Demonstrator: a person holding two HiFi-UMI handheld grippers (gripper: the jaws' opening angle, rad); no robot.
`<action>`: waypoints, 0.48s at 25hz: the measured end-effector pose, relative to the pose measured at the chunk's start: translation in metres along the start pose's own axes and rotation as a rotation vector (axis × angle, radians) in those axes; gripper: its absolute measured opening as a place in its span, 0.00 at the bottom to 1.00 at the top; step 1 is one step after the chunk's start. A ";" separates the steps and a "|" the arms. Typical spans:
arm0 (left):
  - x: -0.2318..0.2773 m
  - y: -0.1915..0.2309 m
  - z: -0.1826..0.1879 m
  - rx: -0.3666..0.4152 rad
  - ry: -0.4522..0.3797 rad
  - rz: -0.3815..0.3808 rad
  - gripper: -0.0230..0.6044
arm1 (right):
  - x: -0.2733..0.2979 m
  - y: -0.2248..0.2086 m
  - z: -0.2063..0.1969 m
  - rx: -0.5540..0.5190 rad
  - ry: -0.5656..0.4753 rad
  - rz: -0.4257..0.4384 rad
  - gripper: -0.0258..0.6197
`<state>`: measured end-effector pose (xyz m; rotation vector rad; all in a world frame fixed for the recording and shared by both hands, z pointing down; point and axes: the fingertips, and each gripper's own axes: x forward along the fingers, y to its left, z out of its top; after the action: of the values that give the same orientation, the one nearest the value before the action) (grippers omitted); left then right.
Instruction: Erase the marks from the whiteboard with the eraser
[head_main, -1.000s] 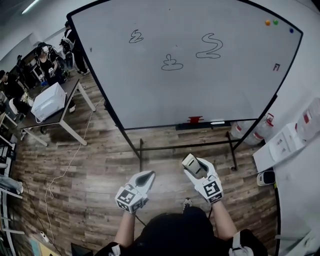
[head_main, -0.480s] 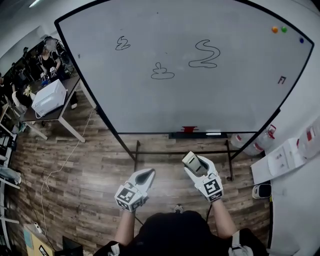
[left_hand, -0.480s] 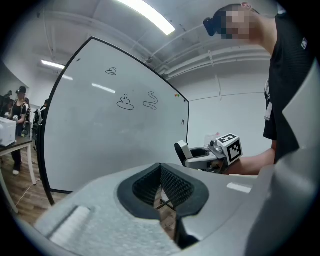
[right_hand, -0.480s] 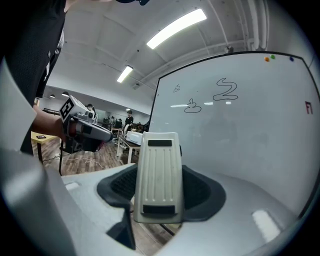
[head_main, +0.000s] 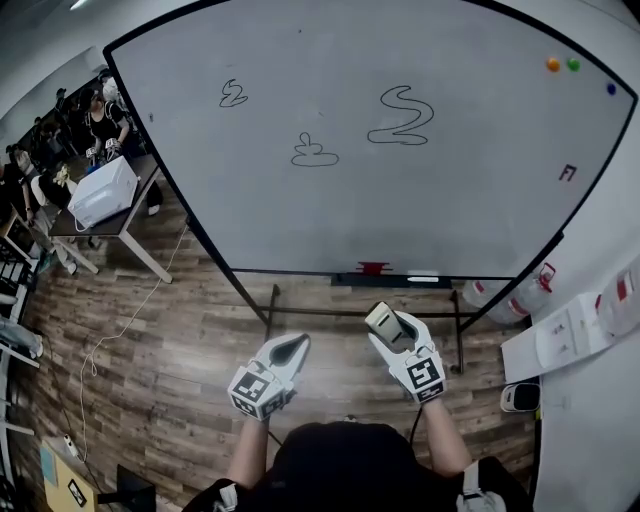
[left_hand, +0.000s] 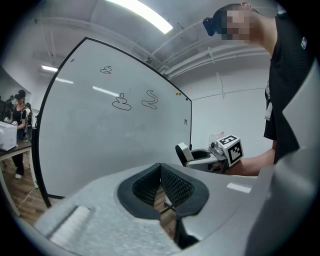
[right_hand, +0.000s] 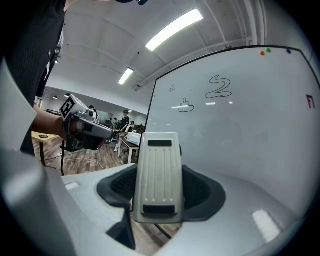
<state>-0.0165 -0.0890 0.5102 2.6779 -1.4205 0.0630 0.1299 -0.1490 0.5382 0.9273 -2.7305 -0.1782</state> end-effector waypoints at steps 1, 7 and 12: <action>0.001 -0.001 0.000 0.001 0.000 0.003 0.05 | 0.000 -0.001 0.000 -0.001 -0.002 0.003 0.44; 0.005 -0.002 0.004 0.011 -0.010 0.025 0.05 | 0.000 -0.010 -0.008 -0.021 0.025 0.008 0.44; -0.004 0.007 -0.002 -0.016 -0.010 0.030 0.05 | 0.008 -0.007 0.007 -0.019 -0.039 0.030 0.44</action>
<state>-0.0240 -0.0896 0.5124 2.6479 -1.4576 0.0400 0.1260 -0.1595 0.5319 0.8866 -2.7720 -0.2183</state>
